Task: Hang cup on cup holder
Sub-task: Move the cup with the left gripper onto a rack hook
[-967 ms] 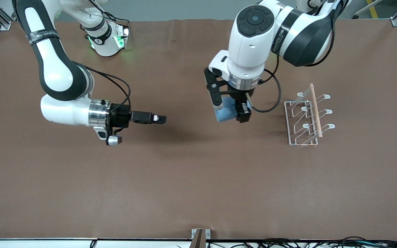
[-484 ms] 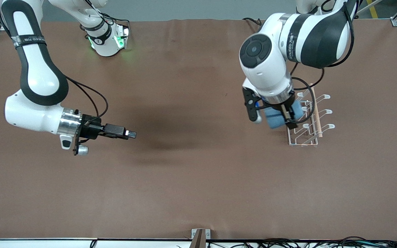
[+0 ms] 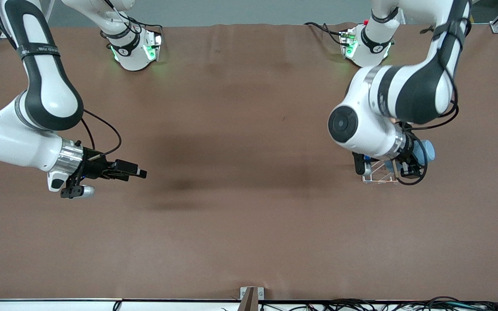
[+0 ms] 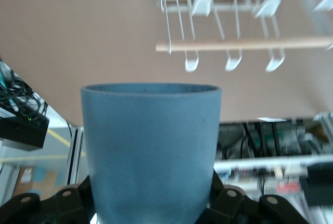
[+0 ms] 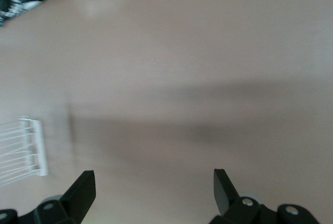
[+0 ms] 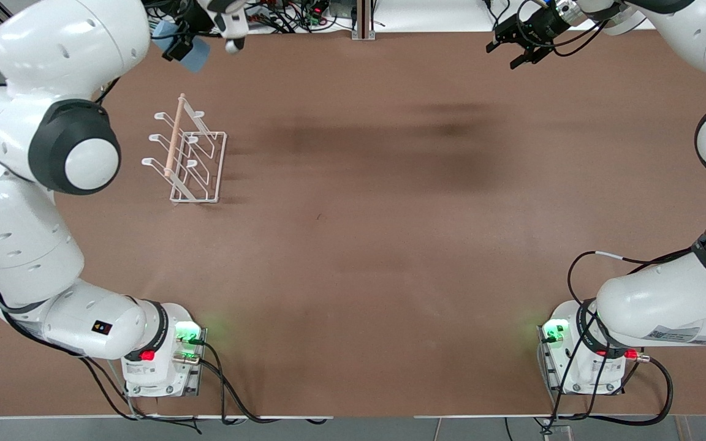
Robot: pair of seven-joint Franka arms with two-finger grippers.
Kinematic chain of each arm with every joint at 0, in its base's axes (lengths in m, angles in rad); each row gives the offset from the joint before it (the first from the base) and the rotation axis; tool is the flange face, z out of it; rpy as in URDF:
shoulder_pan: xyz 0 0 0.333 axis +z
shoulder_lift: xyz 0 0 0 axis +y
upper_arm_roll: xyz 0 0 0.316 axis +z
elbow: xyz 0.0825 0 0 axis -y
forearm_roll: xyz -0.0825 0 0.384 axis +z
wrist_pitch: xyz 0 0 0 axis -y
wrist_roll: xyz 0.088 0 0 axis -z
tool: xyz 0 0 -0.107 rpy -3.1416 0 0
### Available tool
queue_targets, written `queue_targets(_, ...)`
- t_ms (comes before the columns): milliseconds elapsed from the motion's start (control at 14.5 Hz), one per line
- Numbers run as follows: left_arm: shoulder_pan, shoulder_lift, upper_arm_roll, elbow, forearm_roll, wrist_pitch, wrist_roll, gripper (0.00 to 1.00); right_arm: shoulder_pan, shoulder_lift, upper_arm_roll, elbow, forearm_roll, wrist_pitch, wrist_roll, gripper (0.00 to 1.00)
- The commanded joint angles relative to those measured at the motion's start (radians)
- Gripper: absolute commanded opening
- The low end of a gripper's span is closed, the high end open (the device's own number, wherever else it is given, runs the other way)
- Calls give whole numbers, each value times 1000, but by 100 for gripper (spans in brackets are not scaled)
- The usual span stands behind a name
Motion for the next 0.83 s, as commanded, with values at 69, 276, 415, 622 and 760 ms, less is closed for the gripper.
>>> queue_targets(69,-12,32,-6,-85,84,-11,-7,64,43,-34,5,9,-226,4,122,100)
queue_targets(276,-12,41,-5,-156,138,-34,-8,63,37,-103,9,20,-392,-6,193,100)
queue_targets(415,-22,75,-5,-162,157,-66,-36,63,43,-164,-26,21,-426,-38,195,100)
queue_targets(622,-28,112,-6,-164,180,-69,-57,63,58,-239,-122,34,-477,-117,185,100)
queue_targets(760,-42,126,-6,-159,190,-71,-82,64,52,-289,-137,41,-509,-196,185,100)
